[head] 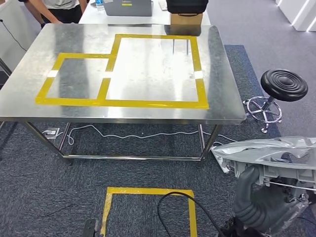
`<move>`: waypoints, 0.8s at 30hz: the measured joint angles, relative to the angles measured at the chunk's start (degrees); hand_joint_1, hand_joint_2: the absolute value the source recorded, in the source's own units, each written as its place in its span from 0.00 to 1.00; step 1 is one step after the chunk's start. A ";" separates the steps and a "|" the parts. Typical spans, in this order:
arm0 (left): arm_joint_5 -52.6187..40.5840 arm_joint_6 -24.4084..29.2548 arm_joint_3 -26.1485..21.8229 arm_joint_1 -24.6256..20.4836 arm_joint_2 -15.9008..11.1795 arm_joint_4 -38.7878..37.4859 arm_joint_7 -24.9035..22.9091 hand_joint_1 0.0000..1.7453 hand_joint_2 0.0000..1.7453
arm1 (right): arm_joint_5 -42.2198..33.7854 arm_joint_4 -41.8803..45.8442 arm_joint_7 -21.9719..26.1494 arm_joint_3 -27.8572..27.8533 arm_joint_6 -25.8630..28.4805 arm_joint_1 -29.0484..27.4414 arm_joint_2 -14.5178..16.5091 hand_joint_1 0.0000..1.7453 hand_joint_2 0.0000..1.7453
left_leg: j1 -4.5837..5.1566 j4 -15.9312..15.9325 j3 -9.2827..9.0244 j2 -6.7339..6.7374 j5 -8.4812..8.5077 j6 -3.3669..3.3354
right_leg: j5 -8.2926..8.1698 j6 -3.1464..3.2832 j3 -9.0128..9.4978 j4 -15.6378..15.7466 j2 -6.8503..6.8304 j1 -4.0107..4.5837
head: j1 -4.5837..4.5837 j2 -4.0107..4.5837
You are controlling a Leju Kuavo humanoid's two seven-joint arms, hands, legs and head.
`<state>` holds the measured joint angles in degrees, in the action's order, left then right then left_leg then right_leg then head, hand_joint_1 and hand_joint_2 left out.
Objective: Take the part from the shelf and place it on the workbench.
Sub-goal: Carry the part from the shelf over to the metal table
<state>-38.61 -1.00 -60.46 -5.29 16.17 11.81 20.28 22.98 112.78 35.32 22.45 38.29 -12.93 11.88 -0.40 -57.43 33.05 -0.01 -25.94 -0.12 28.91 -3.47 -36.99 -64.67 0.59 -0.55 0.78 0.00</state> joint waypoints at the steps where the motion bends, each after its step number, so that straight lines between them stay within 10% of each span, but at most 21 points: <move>1: -0.01 -0.07 0.00 -0.01 0.00 -0.01 0.04 0.00 1.00 | 0.02 0.00 0.01 0.00 0.00 0.02 -0.01 1.00 1.00 | 0.00 0.00 -0.02 0.01 -0.05 -0.12 | 1.90 -0.22 -1.81 -3.90 -0.09 -0.01 | -0.14 0.00; 4: -0.05 -1.44 0.00 0.05 0.00 -0.01 0.47 0.00 1.00 | -0.03 -0.02 0.02 0.00 0.00 0.02 -0.01 1.00 1.00 | 0.00 0.00 -0.25 -0.02 -0.57 -0.30 | 3.48 -0.52 -5.16 -10.72 -0.13 -0.05 | -0.19 0.00; 8: -0.05 -3.76 0.00 0.15 0.07 0.00 1.15 0.00 1.00 | -0.19 -0.02 0.09 0.01 0.00 0.02 -0.02 1.00 1.00 | 0.08 -0.06 -1.72 -0.18 -2.10 0.42 | -2.32 -0.28 1.62 1.96 -0.47 -0.10 | -0.30 -0.01; 13: 0.05 -3.90 0.00 0.14 0.07 0.00 1.30 0.00 1.00 | -0.31 -0.01 0.18 0.03 0.00 -0.07 -0.02 1.00 1.00 | 0.27 -0.20 -2.48 -0.06 -2.63 1.99 | -1.97 1.62 3.79 5.07 -0.40 -0.02 | 0.11 0.00; 18: 0.21 -1.70 -0.03 0.09 -0.01 -0.01 0.40 0.00 1.00 | -0.32 -0.02 0.11 0.07 0.00 -0.03 -0.01 1.00 1.00 | 0.24 -14.37 6.25 -0.06 -7.06 2.69 | -1.09 2.61 5.24 5.69 -0.29 -0.19 | 0.70 0.00; 20: 0.24 -0.85 -0.07 0.18 -0.03 -0.01 -0.04 0.00 1.00 | -0.26 -0.02 0.04 0.07 0.00 -0.05 -0.01 1.00 1.00 | 0.29 -14.99 8.33 -0.06 -4.26 2.40 | -0.29 2.65 6.18 5.70 0.02 -0.12 | 0.73 0.00; 24: 0.23 -0.39 -0.11 0.16 -0.10 -0.01 -0.31 0.00 1.00 | 0.00 -0.02 0.01 0.07 -0.01 -0.03 -0.01 1.00 1.00 | 0.59 -3.35 4.80 -0.10 3.80 1.26 | 1.61 1.83 7.95 5.70 0.42 0.11 | 0.70 0.00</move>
<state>-38.38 -1.39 -60.57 -5.13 16.08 11.80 19.97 22.98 112.77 35.33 22.51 38.29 -12.96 11.87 0.19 -60.78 37.85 -0.11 -22.14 1.14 30.52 -1.64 -29.04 -58.97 1.00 -0.44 1.48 0.00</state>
